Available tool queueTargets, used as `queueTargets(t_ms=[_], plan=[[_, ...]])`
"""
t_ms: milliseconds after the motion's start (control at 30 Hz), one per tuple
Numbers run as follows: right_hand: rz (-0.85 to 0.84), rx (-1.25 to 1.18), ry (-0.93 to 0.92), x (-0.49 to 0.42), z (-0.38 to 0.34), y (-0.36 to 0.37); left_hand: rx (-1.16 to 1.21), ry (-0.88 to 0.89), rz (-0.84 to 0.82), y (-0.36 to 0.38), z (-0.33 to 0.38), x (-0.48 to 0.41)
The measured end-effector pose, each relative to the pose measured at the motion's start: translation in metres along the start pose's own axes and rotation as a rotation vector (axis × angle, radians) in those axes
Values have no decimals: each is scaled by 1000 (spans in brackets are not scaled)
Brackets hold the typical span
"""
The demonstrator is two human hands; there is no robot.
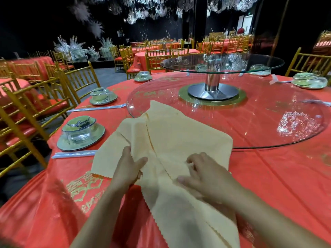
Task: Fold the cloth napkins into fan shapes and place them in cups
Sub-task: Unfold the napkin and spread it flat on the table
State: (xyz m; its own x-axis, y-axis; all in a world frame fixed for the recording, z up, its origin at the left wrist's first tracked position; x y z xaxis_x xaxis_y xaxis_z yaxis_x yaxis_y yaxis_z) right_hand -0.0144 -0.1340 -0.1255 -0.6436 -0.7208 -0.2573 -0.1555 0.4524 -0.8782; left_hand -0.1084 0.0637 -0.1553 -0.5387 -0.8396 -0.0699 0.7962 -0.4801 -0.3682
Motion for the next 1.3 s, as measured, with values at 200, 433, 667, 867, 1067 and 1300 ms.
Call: queueTargets(t_ms=[200,433,667,867,1067,1300], plan=[[157,-13,35,-8,16,8,-66,60,167,-27,-7,-7],[524,-334,528,26,166,-98,-338,42,244,-63,-26,-17],[692,-426,719,56,241,-121,-464,141,434,-79,0,-21],[421,-142,466,-17,172,-92,-261,111,133,-12,26,-19],[296,127,444,-31,170,-67,-70,-116,-58,24,32,-35],[465,-166,462,-22,189,-99,238,301,136,15,132,-59]])
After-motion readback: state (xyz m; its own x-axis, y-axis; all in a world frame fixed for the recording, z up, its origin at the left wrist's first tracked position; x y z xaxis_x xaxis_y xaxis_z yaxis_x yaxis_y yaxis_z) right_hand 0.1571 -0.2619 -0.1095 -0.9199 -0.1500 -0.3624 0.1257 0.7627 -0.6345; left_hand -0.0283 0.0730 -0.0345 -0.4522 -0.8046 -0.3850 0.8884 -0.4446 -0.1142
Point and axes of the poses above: each hand's wrist, its own x-axis away from the middle knuckle, its own y-axis out of the palm, z = x × y, the point moved 8 cm from there along -x, towards the middle knuckle, and after that the axes turned 11 degrees about z, right-handed, at the moved point
